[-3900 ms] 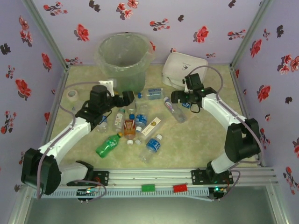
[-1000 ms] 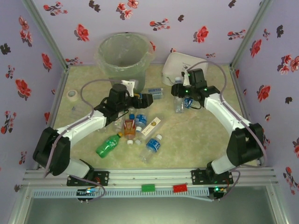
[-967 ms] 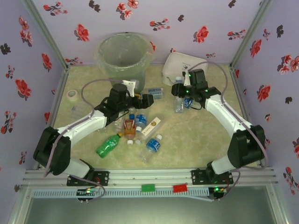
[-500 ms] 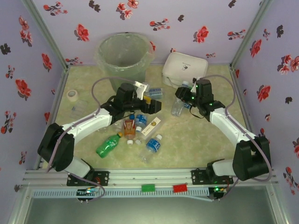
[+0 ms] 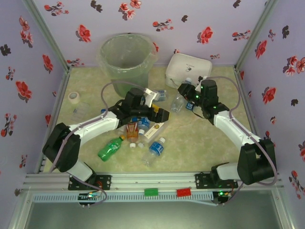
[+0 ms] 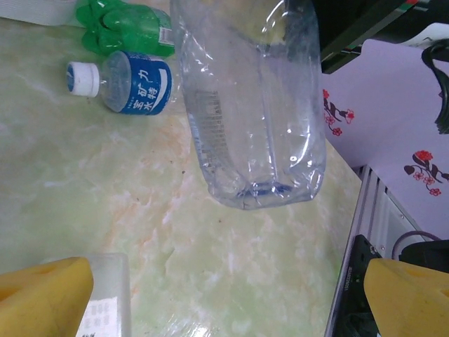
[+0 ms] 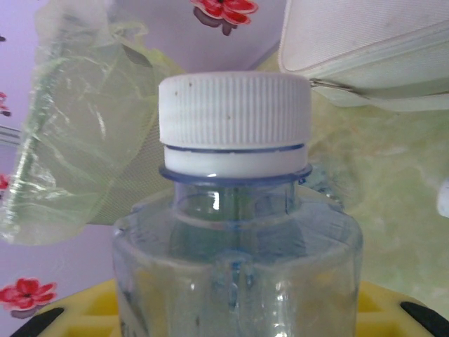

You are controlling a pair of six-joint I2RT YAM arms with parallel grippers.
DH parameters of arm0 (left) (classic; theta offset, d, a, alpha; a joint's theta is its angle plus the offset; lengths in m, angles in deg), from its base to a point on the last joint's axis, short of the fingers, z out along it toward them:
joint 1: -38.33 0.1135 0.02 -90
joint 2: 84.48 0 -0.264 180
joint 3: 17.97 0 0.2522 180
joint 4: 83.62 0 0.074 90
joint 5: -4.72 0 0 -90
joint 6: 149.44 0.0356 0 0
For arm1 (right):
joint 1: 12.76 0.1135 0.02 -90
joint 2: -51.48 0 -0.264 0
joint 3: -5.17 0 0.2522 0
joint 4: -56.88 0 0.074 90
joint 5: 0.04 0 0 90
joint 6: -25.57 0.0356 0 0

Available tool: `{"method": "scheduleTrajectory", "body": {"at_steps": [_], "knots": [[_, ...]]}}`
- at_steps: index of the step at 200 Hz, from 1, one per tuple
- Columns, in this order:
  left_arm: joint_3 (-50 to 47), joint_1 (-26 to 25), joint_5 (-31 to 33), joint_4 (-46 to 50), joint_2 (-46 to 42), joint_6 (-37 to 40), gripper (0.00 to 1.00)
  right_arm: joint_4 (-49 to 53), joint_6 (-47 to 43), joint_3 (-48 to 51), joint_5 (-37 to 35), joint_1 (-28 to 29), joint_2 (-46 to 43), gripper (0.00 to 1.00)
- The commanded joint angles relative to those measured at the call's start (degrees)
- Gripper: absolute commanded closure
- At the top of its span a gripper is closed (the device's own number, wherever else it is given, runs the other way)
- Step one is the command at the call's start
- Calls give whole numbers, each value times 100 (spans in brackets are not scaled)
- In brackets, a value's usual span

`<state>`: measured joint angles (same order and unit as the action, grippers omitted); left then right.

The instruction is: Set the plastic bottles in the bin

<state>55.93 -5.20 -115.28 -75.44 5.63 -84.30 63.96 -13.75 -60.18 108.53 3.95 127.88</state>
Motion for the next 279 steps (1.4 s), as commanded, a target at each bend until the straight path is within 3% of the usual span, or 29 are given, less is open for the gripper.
{"method": "scheduleTrajectory", "body": {"at_steps": [1, 58, 172, 195, 228, 279], "knots": [[420, -47, -244, -207, 269, 43, 0, -450, 296, -44, 188, 14, -86, 68], [1059, -103, -366, -246, 921, -113, 8, -440, 275, 80, 38, 235, -303, 68], [1281, -95, -534, -480, 1217, -458, 63, -679, 334, 202, -149, 464, -311, 64], [1246, -86, -537, -483, 1189, -471, 67, -668, 303, 196, -187, 460, -344, 57], [1122, -62, -468, -535, 1118, -533, 71, -505, 126, 72, -333, 443, -453, 33], [637, 229, 131, -461, 628, -537, 71, 77, -368, -316, -461, 78, -818, 13]]}}
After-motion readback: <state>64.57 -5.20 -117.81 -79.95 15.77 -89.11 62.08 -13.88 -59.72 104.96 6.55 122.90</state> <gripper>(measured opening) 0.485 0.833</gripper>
